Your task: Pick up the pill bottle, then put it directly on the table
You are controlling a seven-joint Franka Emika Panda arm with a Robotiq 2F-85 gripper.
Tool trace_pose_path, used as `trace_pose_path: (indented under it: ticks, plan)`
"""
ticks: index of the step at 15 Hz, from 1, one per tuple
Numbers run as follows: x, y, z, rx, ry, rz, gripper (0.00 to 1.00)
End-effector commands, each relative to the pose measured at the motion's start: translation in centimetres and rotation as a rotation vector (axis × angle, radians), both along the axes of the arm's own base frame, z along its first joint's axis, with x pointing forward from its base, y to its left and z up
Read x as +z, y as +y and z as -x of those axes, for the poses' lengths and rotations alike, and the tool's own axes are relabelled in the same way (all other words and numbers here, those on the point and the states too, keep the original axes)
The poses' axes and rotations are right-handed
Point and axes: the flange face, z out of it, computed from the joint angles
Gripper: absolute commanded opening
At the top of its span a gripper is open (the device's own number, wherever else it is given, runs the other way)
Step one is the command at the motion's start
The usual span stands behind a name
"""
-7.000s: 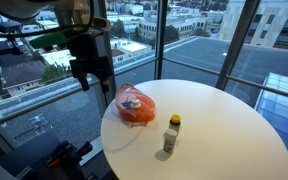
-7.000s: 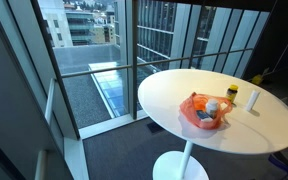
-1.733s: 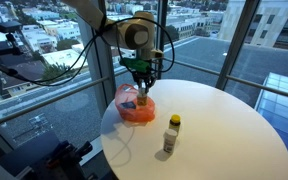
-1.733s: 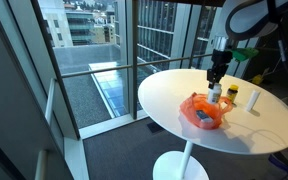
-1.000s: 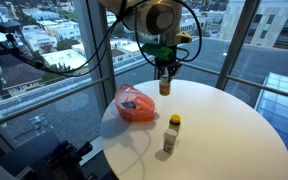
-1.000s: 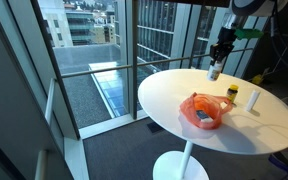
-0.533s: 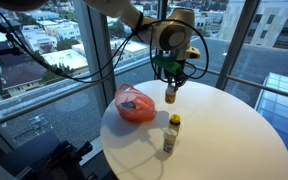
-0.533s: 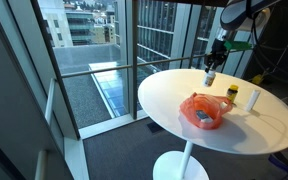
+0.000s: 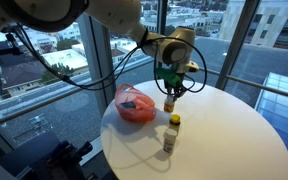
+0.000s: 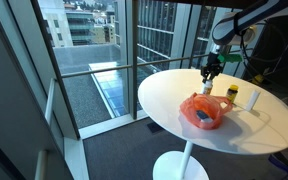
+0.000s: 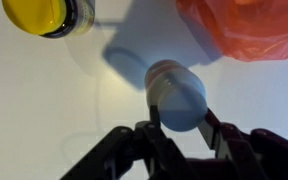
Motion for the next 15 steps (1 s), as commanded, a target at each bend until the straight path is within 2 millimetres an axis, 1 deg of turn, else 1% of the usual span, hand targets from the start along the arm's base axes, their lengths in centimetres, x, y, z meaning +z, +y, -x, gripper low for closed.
trace_pose_path:
  ticks: [1,3,4,5,6,7,10,11,15]
  plan:
    - [-0.7,-0.5,-0.6,-0.027,0.028,0.018,0.18]
    - [-1.2,-0.6,-0.5,-0.028,0.035,0.021,0.18]
    - [-1.1,-0.6,-0.5,-0.028,0.035,0.019,0.42]
    - [-0.9,-0.5,-0.4,-0.024,0.032,0.015,0.68]
    - [-0.4,-0.4,-0.3,-0.02,0.028,0.014,0.69]
    - [0.2,-0.1,-0.2,-0.015,0.023,0.013,0.76]
    - [2.6,1.9,0.3,0.032,0.007,0.006,0.98]
    - [3.6,2.7,0.5,0.046,0.007,0.007,1.0]
    - [7.7,6.0,1.9,0.117,0.053,-0.014,1.0]
